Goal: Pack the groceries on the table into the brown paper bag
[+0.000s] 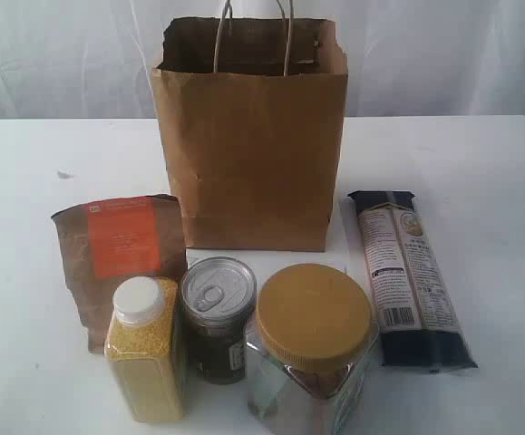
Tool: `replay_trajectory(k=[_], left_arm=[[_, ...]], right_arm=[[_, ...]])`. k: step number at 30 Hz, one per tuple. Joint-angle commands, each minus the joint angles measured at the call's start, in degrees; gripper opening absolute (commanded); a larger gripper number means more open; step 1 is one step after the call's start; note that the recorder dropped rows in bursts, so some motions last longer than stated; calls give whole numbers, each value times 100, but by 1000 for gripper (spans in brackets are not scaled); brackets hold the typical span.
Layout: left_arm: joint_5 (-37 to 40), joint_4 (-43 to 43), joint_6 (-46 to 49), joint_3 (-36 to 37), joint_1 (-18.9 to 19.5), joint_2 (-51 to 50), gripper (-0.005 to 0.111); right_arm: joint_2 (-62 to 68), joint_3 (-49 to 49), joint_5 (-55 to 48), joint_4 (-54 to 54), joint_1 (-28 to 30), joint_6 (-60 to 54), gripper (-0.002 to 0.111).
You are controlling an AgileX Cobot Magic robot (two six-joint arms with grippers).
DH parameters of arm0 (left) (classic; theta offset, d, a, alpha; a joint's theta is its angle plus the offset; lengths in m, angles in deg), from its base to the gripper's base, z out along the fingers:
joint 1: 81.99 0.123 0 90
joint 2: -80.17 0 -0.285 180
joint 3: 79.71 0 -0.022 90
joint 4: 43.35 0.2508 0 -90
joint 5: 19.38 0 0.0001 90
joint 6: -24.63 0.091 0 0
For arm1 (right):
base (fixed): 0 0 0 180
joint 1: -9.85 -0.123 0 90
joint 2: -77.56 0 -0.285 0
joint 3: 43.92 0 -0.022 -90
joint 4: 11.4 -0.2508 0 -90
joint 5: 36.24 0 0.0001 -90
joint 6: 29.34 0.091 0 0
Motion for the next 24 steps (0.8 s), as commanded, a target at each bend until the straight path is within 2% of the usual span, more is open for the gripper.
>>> replay_trajectory(k=[1, 14, 15, 17, 24], left_arm=[[3, -21, 15, 27, -43, 26, 0], [3, -21, 36, 27, -43, 26, 0], [-41, 320, 421, 27, -43, 26, 0], [-19, 415, 623, 27, -43, 26, 0], [-43, 415, 646, 27, -43, 26, 0]], right_arm=[[-24, 18, 82, 19, 32, -11, 0], [-24, 18, 82, 19, 32, -11, 0], [-24, 18, 82, 19, 32, -11, 0], [-24, 18, 82, 19, 32, -11, 0], [-24, 18, 82, 19, 32, -11, 0]])
